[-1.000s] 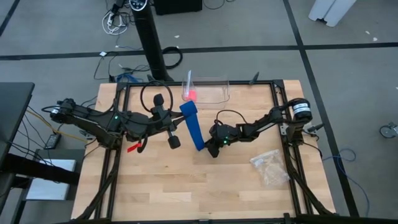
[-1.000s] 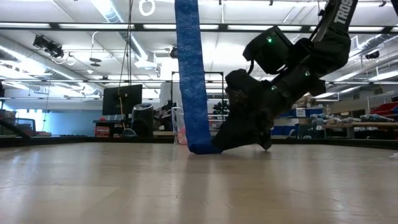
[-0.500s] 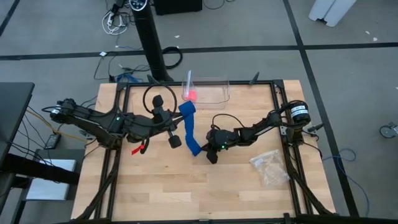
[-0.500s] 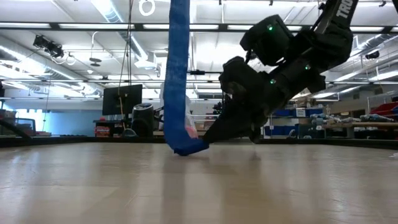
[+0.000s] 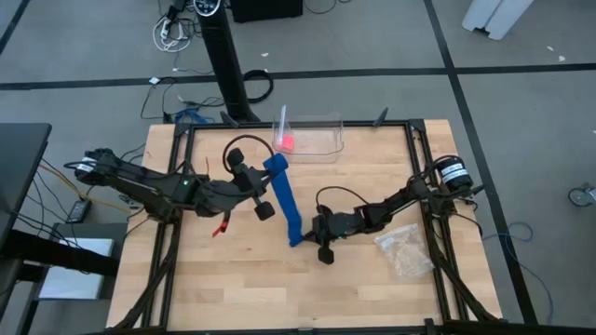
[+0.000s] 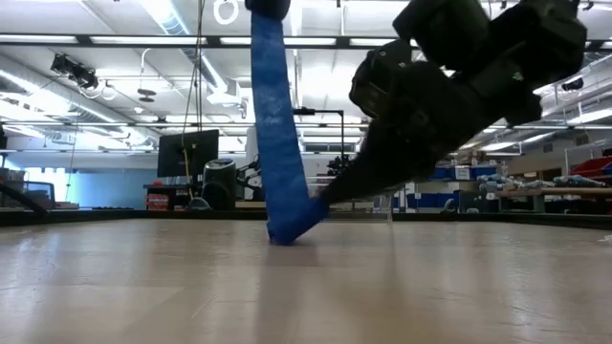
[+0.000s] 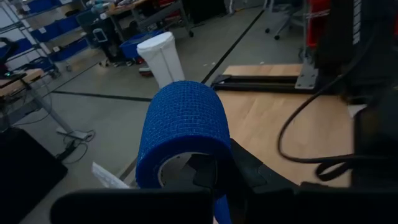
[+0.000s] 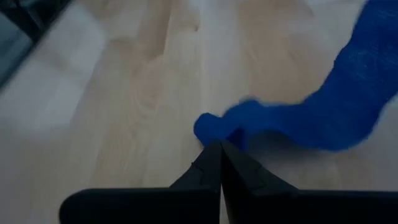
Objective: Roll bandage
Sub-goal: Roll the blue bandage
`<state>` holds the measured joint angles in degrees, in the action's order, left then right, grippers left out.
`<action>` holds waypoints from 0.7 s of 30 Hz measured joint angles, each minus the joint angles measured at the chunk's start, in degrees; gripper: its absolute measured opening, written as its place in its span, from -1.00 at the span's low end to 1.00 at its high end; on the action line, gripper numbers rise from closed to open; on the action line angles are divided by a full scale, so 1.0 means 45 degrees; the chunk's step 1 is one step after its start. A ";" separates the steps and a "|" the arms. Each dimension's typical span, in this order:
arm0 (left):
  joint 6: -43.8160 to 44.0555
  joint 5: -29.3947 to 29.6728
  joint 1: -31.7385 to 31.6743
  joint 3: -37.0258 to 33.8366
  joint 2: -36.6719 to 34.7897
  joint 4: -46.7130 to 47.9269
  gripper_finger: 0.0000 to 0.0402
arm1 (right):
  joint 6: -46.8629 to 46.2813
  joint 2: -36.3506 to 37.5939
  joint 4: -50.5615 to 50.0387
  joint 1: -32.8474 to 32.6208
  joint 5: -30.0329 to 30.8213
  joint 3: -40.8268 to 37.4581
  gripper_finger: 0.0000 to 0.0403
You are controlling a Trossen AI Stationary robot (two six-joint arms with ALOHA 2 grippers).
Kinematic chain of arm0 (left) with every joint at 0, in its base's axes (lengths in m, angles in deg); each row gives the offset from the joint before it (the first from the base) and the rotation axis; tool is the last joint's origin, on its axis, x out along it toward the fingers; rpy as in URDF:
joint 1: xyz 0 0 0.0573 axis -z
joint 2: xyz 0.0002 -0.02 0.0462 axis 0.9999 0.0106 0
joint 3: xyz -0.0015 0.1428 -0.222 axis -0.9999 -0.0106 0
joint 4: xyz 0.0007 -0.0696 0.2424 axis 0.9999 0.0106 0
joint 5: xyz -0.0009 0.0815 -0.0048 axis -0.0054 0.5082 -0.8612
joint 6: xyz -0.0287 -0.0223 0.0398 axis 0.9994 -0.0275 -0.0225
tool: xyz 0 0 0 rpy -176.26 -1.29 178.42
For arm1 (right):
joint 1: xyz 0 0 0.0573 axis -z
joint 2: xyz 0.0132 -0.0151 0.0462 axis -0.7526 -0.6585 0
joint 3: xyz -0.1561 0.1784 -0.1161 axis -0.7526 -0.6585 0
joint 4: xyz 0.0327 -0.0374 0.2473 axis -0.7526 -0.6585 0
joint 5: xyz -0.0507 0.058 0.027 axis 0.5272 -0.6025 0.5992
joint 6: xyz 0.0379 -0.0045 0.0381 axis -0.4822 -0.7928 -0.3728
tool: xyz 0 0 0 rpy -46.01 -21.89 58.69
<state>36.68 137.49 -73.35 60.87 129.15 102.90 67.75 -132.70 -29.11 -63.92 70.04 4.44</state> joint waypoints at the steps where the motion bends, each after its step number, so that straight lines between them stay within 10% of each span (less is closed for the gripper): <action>1: 0.0153 0.0027 -0.0060 -0.0124 0.0000 0.0018 -0.91 | 0.0184 0.0000 -0.0217 -0.0132 0.0187 0.0000 -0.98; 21: 0.1178 0.0126 -0.1183 -0.1354 -0.0005 0.0294 -0.91 | -0.0948 0.0208 -0.1165 -0.1244 0.0908 0.0000 -0.63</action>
<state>41.98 138.05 -78.67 54.78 129.13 104.22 63.49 -131.76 -34.35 -69.52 74.13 4.44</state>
